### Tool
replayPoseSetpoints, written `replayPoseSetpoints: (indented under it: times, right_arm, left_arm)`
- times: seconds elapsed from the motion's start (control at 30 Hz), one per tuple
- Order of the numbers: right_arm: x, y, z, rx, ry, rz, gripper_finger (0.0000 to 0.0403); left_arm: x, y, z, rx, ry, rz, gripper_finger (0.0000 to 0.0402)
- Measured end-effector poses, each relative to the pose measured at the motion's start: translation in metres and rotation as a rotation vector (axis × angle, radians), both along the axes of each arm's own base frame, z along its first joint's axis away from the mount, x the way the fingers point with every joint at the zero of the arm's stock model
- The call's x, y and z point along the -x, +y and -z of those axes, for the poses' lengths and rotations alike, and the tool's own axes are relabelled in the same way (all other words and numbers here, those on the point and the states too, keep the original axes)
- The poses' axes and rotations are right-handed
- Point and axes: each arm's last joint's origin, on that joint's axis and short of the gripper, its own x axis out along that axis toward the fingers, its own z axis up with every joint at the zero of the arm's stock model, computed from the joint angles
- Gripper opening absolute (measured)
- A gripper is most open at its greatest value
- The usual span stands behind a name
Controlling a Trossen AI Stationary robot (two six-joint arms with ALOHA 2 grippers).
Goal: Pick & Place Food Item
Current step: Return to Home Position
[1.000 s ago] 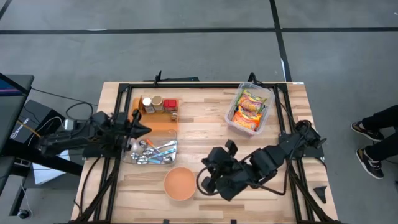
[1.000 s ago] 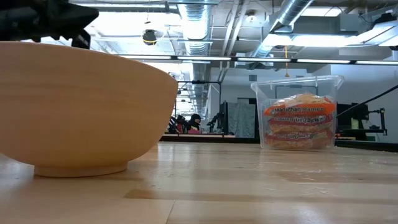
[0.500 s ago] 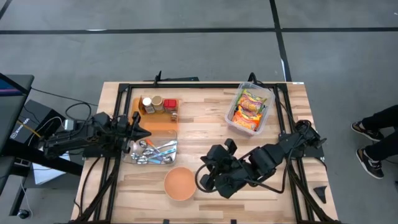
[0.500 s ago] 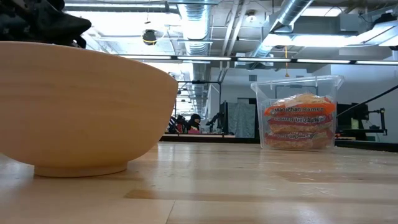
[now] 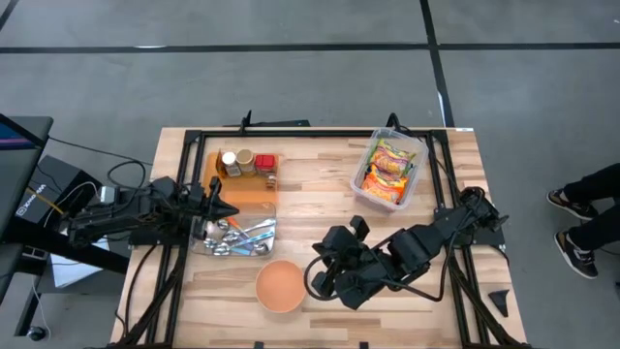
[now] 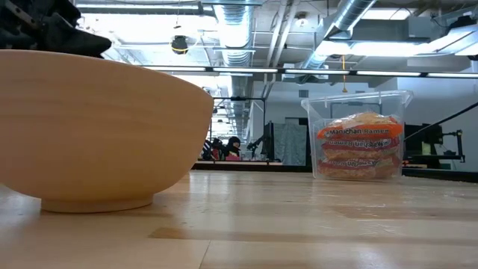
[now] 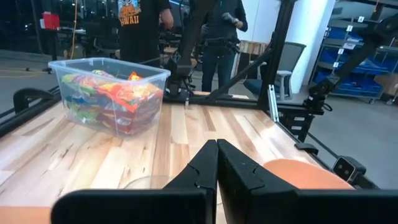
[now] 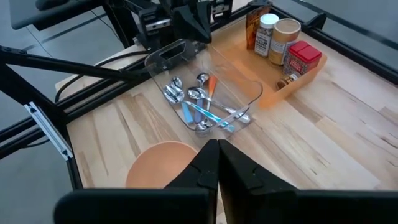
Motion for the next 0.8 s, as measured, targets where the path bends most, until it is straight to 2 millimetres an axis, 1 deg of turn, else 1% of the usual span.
replayPoseSetpoints:
  times: [0.2,0.43,0.57,0.7,0.8]
  right_arm:
    - [-0.0022,0.001,-0.0016,-0.02,-0.02,-0.01,0.0001]
    - [-0.0022,0.0024,-0.001,-0.057,-0.002,-0.04,0.0001]
    - [-0.0009,0.0045,-0.0011,-0.058,-0.002,-0.048,0.0001]
    - [0.0003,0.0066,-0.001,-0.055,0.001,-0.056,0.0001]
    - [0.0009,0.0071,-0.0008,-0.051,0.005,-0.06,0.0001]
  left_arm:
    - [-0.0002,0.0,-0.0007,-0.012,-0.014,0.002,0.0]
    - [-0.0001,-0.0001,-0.0024,-0.016,-0.033,0.007,0.0]
    - [-0.0002,-0.0009,-0.003,0.008,-0.036,0.011,0.0]
    - [-0.0008,-0.0026,-0.0045,0.014,-0.052,-0.034,0.0]
    - [-0.0031,-0.0043,0.0003,-0.004,-0.061,-0.082,0.0]
